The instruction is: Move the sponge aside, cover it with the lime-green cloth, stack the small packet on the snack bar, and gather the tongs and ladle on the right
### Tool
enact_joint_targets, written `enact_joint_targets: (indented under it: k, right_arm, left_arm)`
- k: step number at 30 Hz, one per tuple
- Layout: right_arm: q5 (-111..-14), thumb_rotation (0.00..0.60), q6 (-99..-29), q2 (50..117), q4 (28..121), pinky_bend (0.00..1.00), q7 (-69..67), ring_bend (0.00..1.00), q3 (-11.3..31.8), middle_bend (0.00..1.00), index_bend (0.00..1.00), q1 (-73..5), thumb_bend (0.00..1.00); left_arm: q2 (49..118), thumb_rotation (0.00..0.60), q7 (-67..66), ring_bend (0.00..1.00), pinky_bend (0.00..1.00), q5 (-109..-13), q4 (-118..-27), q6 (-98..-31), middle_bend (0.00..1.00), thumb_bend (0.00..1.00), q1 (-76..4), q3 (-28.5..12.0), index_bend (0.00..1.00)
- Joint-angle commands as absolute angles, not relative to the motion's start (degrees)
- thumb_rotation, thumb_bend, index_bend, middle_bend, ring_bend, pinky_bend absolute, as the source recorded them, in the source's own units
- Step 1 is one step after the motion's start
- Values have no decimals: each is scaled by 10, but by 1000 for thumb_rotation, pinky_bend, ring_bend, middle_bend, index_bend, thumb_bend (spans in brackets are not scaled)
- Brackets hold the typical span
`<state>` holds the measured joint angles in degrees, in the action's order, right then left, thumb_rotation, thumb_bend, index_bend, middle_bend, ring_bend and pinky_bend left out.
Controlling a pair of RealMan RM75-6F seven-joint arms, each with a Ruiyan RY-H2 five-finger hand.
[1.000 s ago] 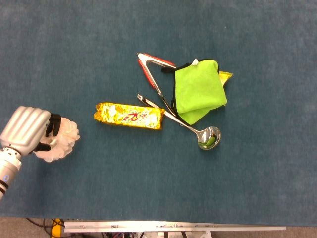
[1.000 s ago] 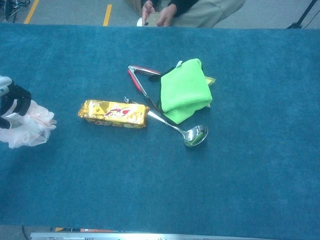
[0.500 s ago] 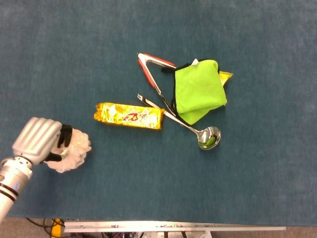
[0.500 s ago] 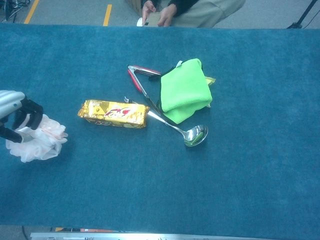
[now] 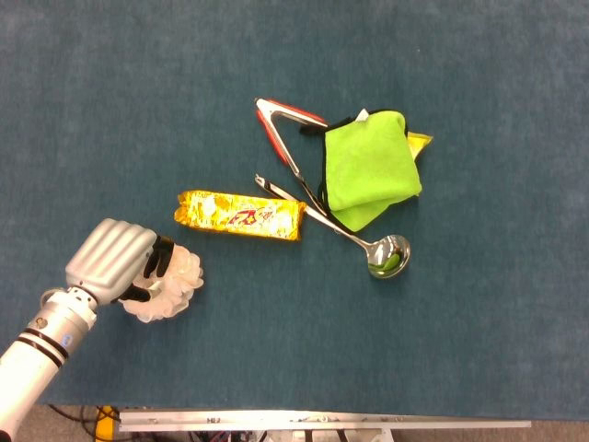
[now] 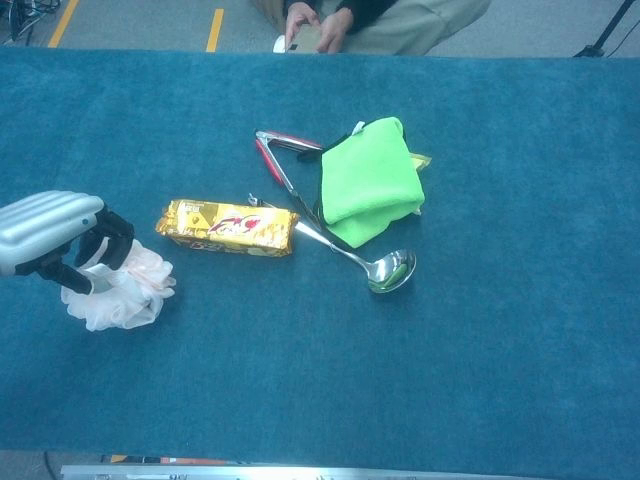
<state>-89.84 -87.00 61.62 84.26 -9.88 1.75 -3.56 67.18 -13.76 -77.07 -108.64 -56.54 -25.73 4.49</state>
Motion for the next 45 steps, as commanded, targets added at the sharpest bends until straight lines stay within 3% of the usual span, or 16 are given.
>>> enact_joint_targets:
  k: [1, 5, 7, 11, 19, 25, 37, 45]
  right_arm:
    - [-898, 600, -869, 617, 840, 482, -101, 404, 18, 461, 356, -35, 144]
    - [-897, 600, -869, 618, 836, 482, -104, 404, 19, 461, 356, -36, 143]
    - [-897, 600, -869, 619, 835, 482, -106, 404, 19, 461, 356, -36, 143]
    - [-896, 600, -871, 620, 832, 482, -108, 404, 20, 461, 356, -35, 143]
    - [-899, 600, -876, 619, 832, 482, -110, 404, 20, 461, 356, -33, 143]
    - [-900, 600, -877, 619, 833, 482, -109, 404, 19, 461, 356, -31, 144]
    - [-901, 600, -877, 619, 830, 482, -112, 404, 19, 461, 356, -30, 143]
    - [-896, 600, -878, 620, 824, 482, -118, 404, 18, 461, 356, -26, 144]
  left_arm:
    - [665, 600, -148, 592, 533, -757, -1095, -551, 555, 383, -264, 47, 466]
    - [652, 600, -166, 298, 434, -737, -1114, -538, 293, 379, -272, 48, 166]
    - [645, 600, -172, 196, 375, -731, -1124, -537, 197, 379, -275, 47, 67]
    - [640, 600, -171, 74, 294, -732, -1136, -542, 85, 379, -277, 41, 0]
    - [643, 600, -152, 76, 278, -759, -1136, -570, 73, 379, -286, 8, 0]
    - [657, 600, -163, 76, 275, -749, -1130, -553, 73, 379, -313, -15, 0]
    - [746, 600, -260, 32, 238, -704, -1071, -496, 7, 379, -374, -14, 0]
    - [796, 600, -326, 0, 152, -638, -1029, -477, 0, 379, -413, -19, 0]
